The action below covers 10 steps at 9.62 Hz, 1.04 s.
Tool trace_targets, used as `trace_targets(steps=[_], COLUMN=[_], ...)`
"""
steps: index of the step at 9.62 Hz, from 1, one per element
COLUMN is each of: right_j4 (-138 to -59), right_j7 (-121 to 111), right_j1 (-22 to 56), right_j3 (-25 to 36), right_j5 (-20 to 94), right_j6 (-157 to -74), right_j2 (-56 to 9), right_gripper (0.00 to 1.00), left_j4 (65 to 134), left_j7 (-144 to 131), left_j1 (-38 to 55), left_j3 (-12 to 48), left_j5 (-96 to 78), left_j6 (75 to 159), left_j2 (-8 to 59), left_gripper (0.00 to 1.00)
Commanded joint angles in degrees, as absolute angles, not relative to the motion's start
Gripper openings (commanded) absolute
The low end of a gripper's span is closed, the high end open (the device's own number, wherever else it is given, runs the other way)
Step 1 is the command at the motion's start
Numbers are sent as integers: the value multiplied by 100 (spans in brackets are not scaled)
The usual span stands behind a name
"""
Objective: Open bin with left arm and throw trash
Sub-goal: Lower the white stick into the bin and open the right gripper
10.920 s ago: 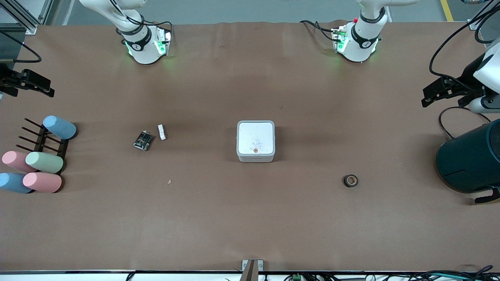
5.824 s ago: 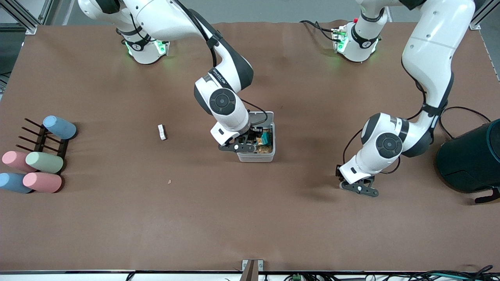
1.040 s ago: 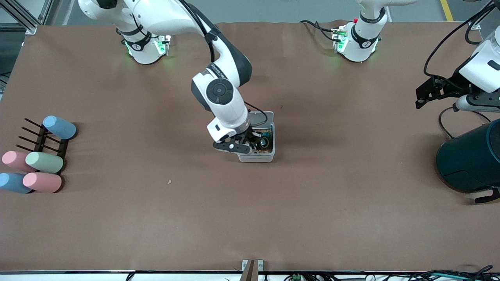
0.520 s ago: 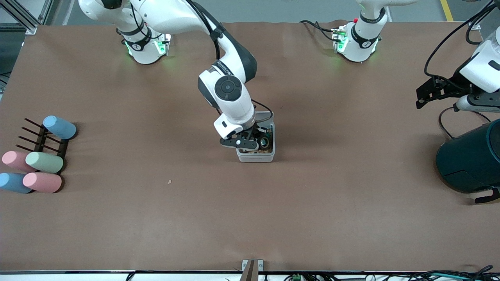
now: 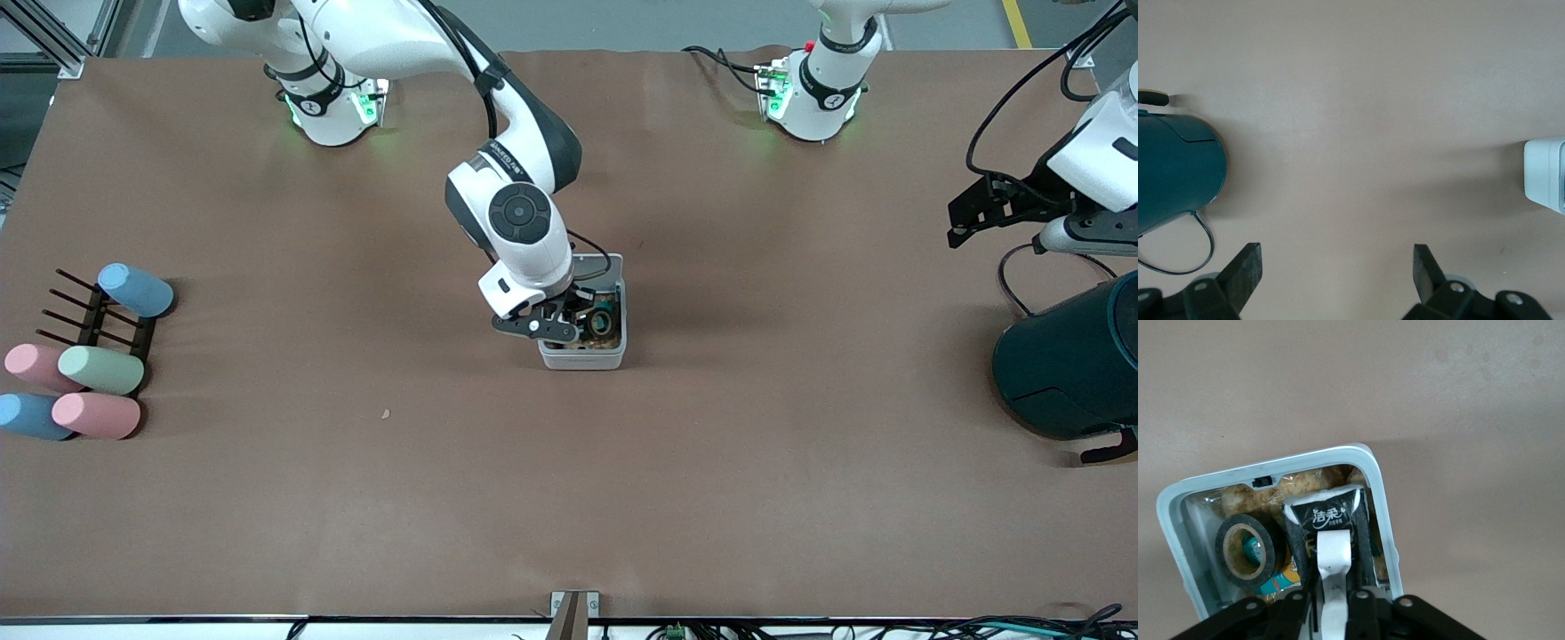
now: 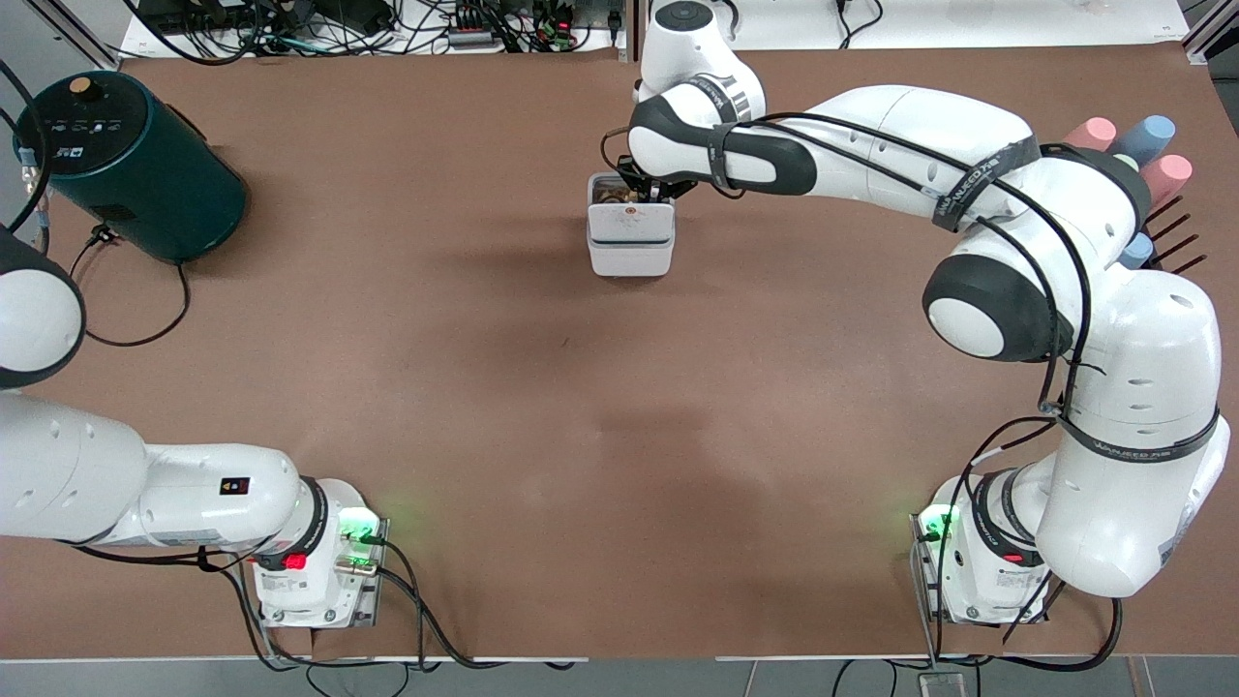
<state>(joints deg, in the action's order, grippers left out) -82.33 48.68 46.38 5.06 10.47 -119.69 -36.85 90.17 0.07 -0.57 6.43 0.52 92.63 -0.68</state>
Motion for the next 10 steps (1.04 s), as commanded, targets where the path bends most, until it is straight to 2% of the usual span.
trace_targets(steps=[1,3,7,10], right_j4=[-8174,-8156,-8148,-8174], right_j7=[4860,4808,4773,4615], right_j1=[4623,4623,4465,3940], right_j3=[501,501,501,492], right_j5=[1072,1081,1116,1151], right_j6=[-11857,-11822,-11427,-10595], right_j2=[-3665,-3621,-3261,-2719], right_gripper=[65,68,68,68], left_j4=[9044,9044,9044,9061], left_j7=[17,35,35,123], left_j1=[-70,-79,-149,-359], left_j3=[633,615,580,580], left_j5=[123,123,123,123], left_j6=[9299,9308,9299,9299], left_j2=[-88,-79,0,35], left_gripper=[100,100,100,100])
